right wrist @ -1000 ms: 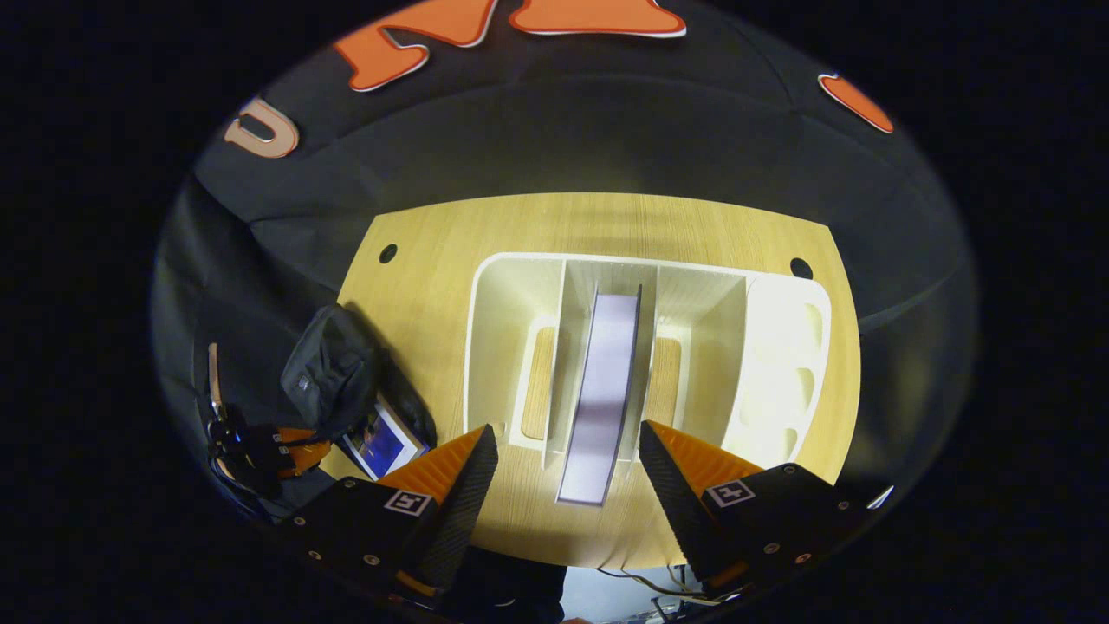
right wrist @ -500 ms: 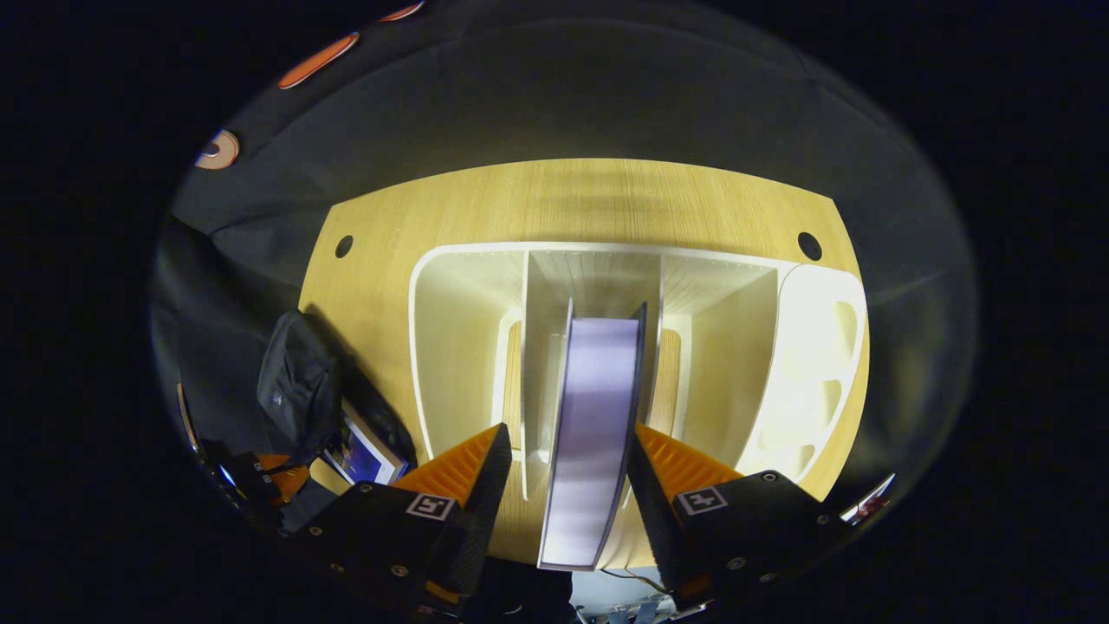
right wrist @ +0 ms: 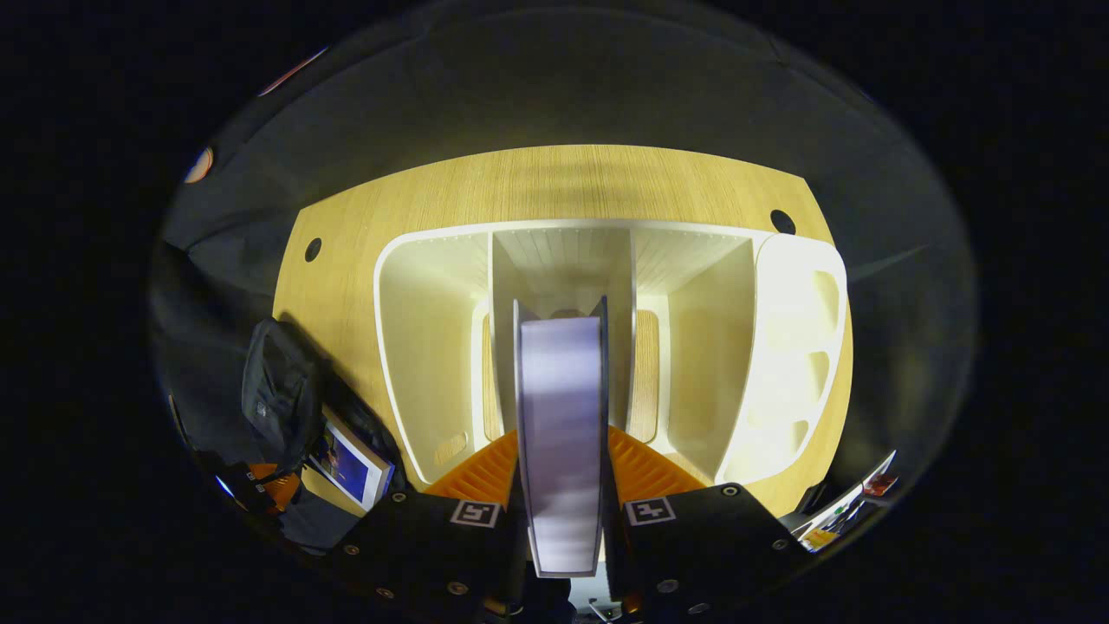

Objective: Open the schoolbag, grab two books from the bookshelf and put them into the schoolbag.

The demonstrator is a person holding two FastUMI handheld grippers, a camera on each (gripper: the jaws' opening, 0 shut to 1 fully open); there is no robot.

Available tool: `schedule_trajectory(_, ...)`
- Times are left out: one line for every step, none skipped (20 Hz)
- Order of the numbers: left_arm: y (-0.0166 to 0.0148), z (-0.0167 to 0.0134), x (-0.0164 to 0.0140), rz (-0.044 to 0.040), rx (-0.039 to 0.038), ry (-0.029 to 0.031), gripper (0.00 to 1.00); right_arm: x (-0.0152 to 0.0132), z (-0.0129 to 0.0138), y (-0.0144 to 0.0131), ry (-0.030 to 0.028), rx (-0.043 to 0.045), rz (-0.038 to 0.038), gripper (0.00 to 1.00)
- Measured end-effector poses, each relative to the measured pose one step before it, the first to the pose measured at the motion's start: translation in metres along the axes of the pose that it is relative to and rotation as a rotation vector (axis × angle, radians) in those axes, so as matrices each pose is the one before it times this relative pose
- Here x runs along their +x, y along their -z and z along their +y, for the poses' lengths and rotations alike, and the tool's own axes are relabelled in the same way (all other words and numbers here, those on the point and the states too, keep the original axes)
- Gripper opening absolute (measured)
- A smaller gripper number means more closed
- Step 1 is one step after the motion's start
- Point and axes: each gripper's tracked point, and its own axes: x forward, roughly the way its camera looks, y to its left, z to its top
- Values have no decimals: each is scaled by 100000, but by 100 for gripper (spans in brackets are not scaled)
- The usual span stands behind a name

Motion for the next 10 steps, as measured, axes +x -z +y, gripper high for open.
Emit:
schedule_trajectory(18,-158,-151,-91,241,335,4,-400,-69,279,-337,1144,-785,38)
schedule_trajectory(-10,41,-3,-220,542,184,4,-447,24,484,-451,904,-188,37)
schedule_trajectory(-11,33,28,-220,47,136,4,-497,-10,609,-522,794,-399,37)
schedule_trajectory(103,62,-17,-153,171,301,4,-606,-177,561,-369,250,-599,37)
schedule_trajectory(-67,23,-46,-314,0,232,4,-533,-84,486,20,518,-915,37)
schedule_trajectory(33,-10,56,-212,239,362,4,-573,0,645,107,296,-909,37)
schedule_trajectory(-91,36,11,-408,168,178,4,-561,72,739,-267,300,-888,37)
schedule_trajectory(116,-58,-46,-297,260,168,4,-613,-25,775,-514,280,-680,37)
schedule_trajectory(0,2,23,-343,343,139,4,-585,71,695,-529,658,-567,37)
schedule_trajectory(43,29,-48,-163,280,153,4,-409,-48,779,-280,851,-624,37)
